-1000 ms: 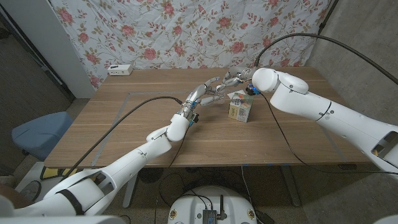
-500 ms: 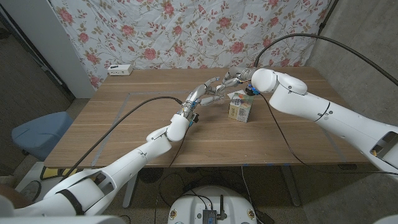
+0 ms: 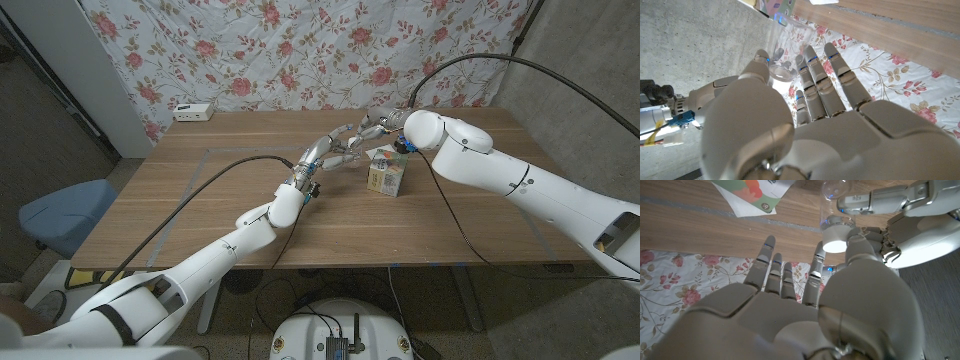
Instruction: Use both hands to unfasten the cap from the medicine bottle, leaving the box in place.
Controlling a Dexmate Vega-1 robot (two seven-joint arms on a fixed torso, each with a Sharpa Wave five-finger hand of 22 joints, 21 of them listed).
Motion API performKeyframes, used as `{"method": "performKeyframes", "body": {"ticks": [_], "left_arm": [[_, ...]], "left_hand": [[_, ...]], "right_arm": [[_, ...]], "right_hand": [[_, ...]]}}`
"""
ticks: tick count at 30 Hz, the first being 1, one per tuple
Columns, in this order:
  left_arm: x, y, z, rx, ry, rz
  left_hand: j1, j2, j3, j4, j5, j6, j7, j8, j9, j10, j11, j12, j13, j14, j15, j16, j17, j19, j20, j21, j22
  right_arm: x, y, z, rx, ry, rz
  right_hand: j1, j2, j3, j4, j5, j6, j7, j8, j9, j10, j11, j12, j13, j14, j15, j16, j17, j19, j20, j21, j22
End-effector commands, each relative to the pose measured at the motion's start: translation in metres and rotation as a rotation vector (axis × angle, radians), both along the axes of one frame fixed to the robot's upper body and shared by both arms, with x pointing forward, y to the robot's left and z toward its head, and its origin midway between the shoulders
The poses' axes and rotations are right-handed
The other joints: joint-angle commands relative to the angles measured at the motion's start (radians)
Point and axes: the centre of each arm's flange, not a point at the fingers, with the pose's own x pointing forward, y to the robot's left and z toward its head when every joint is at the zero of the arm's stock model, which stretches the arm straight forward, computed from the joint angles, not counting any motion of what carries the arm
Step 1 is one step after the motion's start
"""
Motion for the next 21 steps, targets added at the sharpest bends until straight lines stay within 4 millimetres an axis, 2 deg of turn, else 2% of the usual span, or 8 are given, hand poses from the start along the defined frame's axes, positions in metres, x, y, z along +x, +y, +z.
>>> {"method": "performKeyframes", "body": {"ticks": [1,6,21], "left_arm": [[0.0011,-0.0007,-0.0001,-0.001,0.004,0.001],[0.0014,-0.001,0.0001,0.0,0.005,0.0],[0.0022,-0.0024,0.0021,0.006,0.008,-0.002]], "left_hand": [[0.001,0.004,0.006,0.001,0.006,0.012,-0.004,0.005,0.003,0.063,-0.058,0.004,0.005,0.008,-0.046,0.001,0.002,-0.003,0.0,-0.001,0.003],[0.001,0.005,0.007,0.001,0.006,0.014,-0.001,0.005,0.003,0.062,-0.058,0.004,0.005,0.009,-0.047,0.001,0.002,-0.003,0.0,-0.001,0.003],[-0.001,0.006,0.01,0.002,0.006,0.013,-0.002,0.004,0.003,0.061,-0.057,0.003,0.005,0.008,-0.046,0.001,0.002,-0.003,0.001,-0.001,0.003]], "right_arm": [[0.0021,-0.001,0.0019,0.006,0.005,0.011],[0.0028,-0.0015,0.002,0.005,0.019,0.02],[0.0048,-0.0026,0.0057,0.007,0.056,0.055]], "right_hand": [[0.025,0.01,0.019,-0.001,0.004,0.002,-0.004,0.002,0.001,-0.002,-0.016,-0.003,0.002,0.002,-0.006,0.004,0.004,0.005,-0.011,0.001,0.001],[0.054,0.028,0.042,-0.005,0.005,0.001,-0.021,0.001,-0.004,-0.003,-0.024,-0.006,0.001,-0.003,-0.009,0.001,0.006,0.002,-0.015,-0.001,0.001],[0.096,0.048,0.079,-0.006,0.01,-0.029,-0.059,-0.017,-0.015,-0.03,-0.046,-0.019,0.0,-0.021,-0.009,-0.007,0.008,-0.006,-0.004,-0.004,0.001]]}}
